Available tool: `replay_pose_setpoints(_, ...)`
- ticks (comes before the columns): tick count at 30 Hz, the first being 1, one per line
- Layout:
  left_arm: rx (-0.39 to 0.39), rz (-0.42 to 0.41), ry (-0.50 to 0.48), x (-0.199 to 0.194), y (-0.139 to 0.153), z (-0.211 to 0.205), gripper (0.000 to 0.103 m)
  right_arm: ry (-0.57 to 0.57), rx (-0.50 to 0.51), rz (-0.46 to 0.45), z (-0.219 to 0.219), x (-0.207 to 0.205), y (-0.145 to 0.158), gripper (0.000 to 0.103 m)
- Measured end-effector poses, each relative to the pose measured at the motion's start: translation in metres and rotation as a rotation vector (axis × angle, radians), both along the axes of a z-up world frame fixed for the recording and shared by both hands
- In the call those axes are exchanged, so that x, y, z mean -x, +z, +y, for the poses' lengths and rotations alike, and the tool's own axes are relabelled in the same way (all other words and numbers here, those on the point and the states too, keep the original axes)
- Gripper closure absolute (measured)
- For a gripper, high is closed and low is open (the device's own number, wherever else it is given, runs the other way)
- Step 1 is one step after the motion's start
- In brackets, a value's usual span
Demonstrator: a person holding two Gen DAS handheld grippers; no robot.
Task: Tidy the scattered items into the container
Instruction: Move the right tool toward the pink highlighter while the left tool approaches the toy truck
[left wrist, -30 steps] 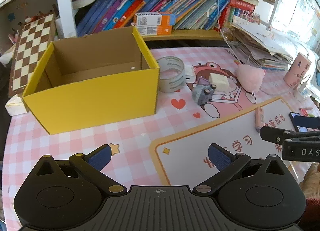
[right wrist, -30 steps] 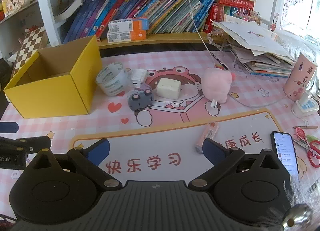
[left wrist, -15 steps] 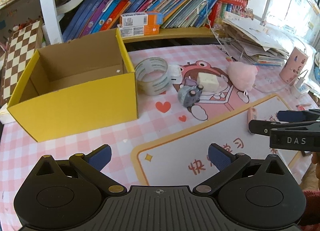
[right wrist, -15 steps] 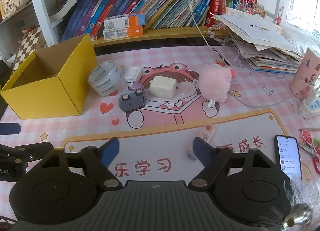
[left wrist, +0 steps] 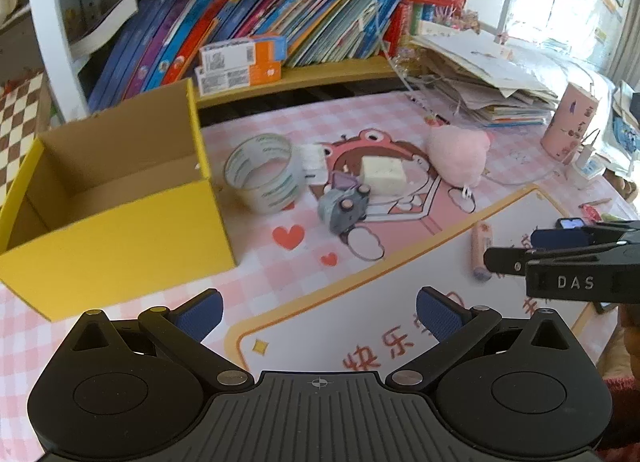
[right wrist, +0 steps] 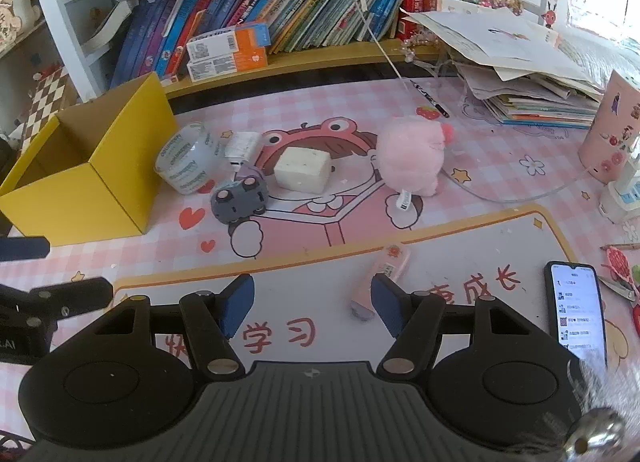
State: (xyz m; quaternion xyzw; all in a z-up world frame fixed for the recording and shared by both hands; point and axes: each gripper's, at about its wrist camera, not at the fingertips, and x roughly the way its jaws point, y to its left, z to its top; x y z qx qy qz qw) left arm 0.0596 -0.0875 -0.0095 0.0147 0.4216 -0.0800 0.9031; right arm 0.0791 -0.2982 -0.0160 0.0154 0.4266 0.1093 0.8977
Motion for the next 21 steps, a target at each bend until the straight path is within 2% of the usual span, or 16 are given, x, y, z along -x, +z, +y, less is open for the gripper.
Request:
replay_pose_setpoints(6,-0.002,-0.062,0.004,0.002,0.004,-0.004,0.000,0.009,-0.003,-0.002,-0.005,-0.003,-0.001,0.039)
replay_pose_setpoints(17,0.015,-0.078,-0.024,0.002,0.006,-0.011,0.000,0.044,-0.015,-0.003,-0.005,-0.011,-0.002,0.039)
replay_pose_setpoints(21,-0.004,-0.067,-0.046,0.002,0.006,-0.017,0.000,0.051,-0.016,-0.002,-0.004,-0.013,-0.002,0.039)
